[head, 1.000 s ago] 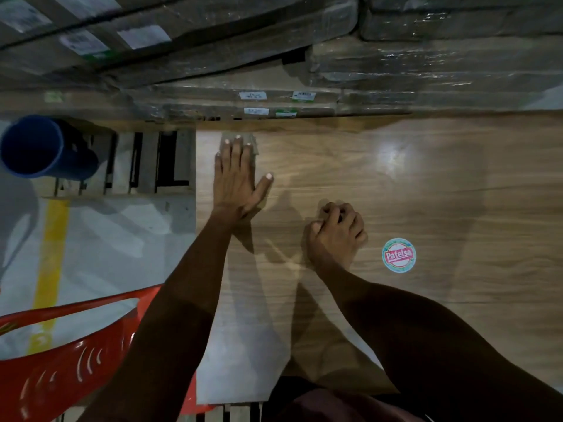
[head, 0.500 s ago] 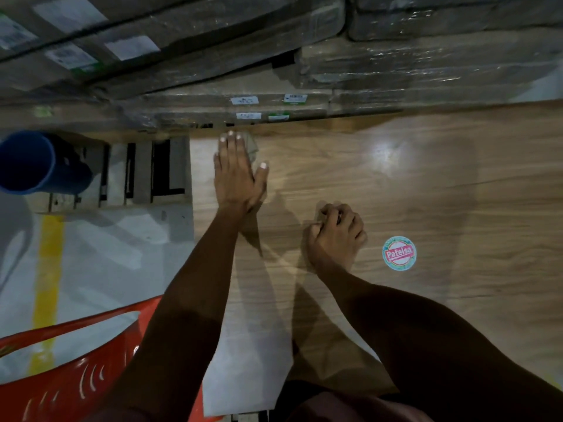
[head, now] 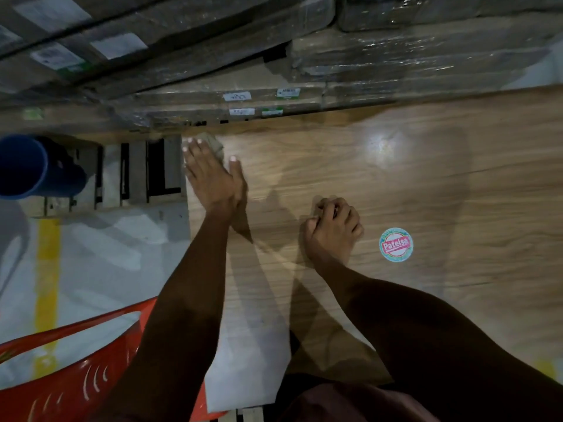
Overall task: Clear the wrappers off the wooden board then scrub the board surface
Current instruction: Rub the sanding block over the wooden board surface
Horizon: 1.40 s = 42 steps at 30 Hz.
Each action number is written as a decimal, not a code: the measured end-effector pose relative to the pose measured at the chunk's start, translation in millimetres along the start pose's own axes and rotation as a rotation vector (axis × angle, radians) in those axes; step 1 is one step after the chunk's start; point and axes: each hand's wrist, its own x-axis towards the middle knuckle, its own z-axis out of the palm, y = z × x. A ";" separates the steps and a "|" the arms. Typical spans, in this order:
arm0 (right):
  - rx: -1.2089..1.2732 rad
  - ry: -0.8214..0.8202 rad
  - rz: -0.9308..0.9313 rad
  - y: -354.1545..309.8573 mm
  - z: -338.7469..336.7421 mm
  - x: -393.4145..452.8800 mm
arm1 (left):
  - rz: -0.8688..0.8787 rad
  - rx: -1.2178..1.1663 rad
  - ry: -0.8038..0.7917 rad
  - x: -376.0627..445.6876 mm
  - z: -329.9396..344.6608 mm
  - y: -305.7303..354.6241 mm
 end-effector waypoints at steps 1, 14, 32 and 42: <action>-0.001 0.000 0.000 0.2 0.5 0.0 | -0.016 -0.003 -0.004 -0.2 -0.8 -3.6; 0.005 0.008 -0.007 -0.3 -0.1 -0.6 | -0.010 -0.017 -0.033 -25.1 -7.6 -21.6; 0.007 0.022 -0.009 -1.1 -1.3 -0.9 | 0.247 -0.012 -0.070 -95.7 9.0 4.4; 0.027 0.021 -0.022 -0.6 -2.5 -2.2 | 0.083 -0.004 -0.037 -63.2 -3.3 -28.1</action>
